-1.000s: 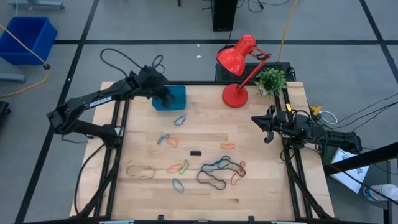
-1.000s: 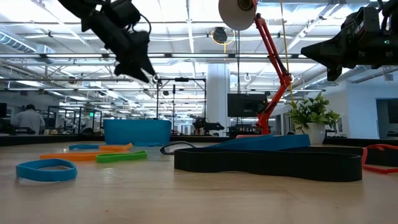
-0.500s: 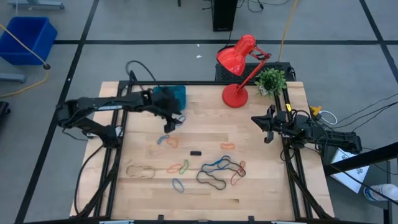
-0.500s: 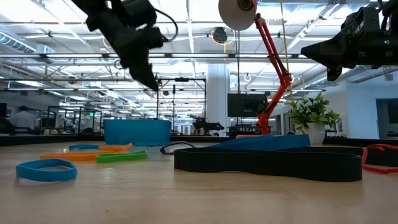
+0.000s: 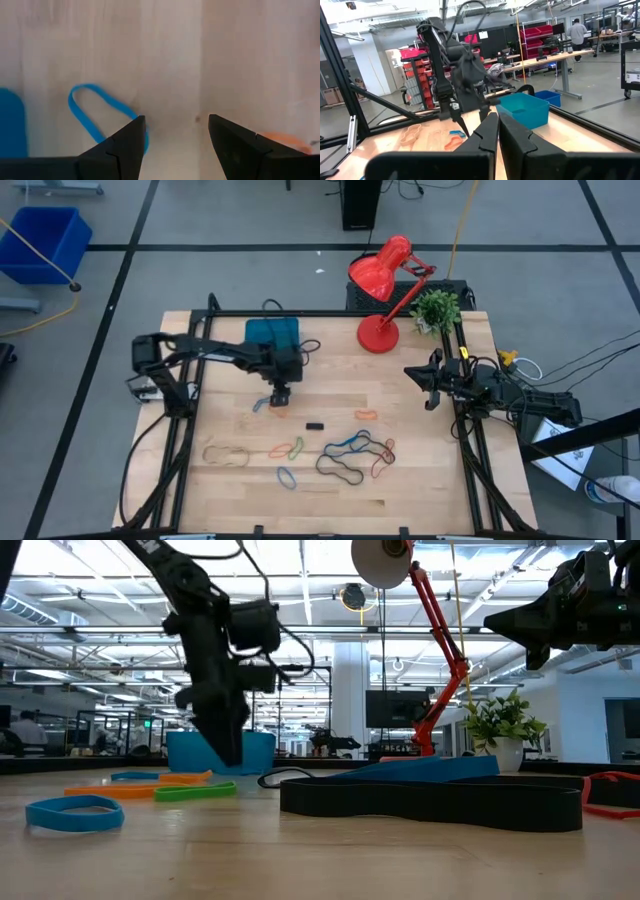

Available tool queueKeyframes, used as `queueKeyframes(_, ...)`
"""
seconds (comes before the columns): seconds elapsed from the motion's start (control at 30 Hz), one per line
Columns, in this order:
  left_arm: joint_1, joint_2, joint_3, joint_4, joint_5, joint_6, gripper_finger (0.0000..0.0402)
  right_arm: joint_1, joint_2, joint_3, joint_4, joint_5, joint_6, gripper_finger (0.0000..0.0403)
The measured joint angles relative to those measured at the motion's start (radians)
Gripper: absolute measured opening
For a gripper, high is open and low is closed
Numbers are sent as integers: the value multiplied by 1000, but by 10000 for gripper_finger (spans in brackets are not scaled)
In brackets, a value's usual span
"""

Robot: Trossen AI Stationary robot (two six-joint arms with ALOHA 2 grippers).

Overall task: Pick and place rubber bands into bin
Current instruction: Put the blue rubber band into the blue container

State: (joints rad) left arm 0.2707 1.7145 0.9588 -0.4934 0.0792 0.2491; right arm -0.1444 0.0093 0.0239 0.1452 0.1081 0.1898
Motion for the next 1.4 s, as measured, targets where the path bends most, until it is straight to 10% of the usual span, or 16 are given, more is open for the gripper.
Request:
queueKeyframes(0.43, 4, 26, 0, -1, -110, -50, 215, 0, 0, 0, 0, 0, 0, 9)
queueKeyframes(0.97, 6, 27, 0, -3, -155, -54, 12, 0, 0, 0, 0, 0, 0, 9)
queueKeyframes(1.4, 5, 19, 0, -10, -97, -74, 7, 0, 0, 0, 0, 0, 0, 9)
